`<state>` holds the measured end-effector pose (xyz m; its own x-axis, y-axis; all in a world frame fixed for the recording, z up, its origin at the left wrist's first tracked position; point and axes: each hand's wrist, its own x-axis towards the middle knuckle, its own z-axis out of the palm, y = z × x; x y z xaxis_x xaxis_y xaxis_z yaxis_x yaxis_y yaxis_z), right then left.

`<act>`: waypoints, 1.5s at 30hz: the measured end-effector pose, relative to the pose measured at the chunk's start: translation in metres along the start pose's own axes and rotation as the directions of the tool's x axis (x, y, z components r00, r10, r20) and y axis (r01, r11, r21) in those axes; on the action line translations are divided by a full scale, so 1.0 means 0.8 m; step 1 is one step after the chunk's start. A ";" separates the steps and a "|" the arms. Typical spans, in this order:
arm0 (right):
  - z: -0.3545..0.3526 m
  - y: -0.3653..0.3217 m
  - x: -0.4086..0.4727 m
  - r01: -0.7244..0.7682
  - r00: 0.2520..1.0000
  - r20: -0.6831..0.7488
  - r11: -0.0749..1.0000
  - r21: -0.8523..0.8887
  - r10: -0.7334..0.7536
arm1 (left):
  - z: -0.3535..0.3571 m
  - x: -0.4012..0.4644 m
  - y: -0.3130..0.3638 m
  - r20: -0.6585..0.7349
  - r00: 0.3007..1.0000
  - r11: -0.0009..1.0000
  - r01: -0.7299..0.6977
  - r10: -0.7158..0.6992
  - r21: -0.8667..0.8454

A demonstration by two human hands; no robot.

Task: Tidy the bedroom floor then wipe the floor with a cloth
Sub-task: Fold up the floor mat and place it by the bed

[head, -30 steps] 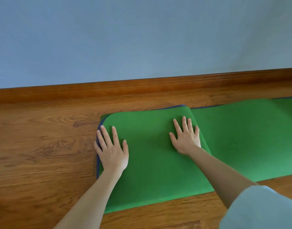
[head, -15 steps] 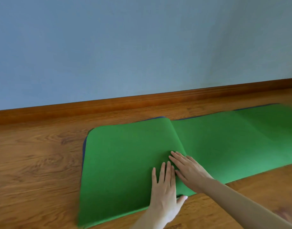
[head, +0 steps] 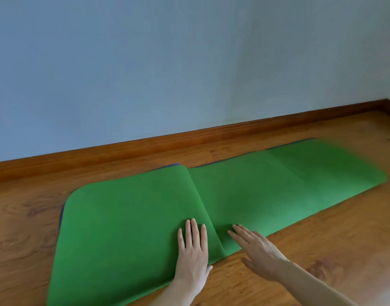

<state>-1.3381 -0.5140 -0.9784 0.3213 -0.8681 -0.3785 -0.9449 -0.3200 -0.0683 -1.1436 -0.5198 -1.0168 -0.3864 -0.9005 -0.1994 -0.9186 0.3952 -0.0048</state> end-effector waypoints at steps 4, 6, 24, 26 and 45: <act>0.008 -0.006 0.008 -0.020 0.995 -0.094 1.000 0.016 0.022 | 0.003 0.012 0.005 0.004 1.000 1.000 -0.011 0.011 -0.004; 0.010 -0.010 0.016 -0.003 0.994 -0.108 1.000 -0.029 0.000 | 0.010 0.016 0.003 0.026 0.998 0.998 -0.064 0.064 -0.001; 0.025 -0.001 0.042 -0.057 0.997 -0.069 0.898 -0.436 0.030 | -0.013 0.009 -0.003 -0.018 0.989 0.987 -0.146 0.145 -0.067; 0.021 0.007 0.035 -0.038 0.999 -0.050 0.904 -0.426 0.018 | -0.017 0.006 -0.005 -0.029 0.989 0.985 -0.146 0.144 -0.096; -0.125 -0.056 0.066 0.039 0.557 -0.799 0.954 0.298 0.227 | -0.125 -0.015 -0.086 -0.433 0.884 0.960 0.056 -0.176 -0.275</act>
<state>-1.2729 -0.5835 -0.9028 0.0139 -0.8591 0.5117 -0.9074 -0.2259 -0.3545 -1.0840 -0.5542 -0.9160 -0.2161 -0.9441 0.2490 -0.9262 0.2789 0.2536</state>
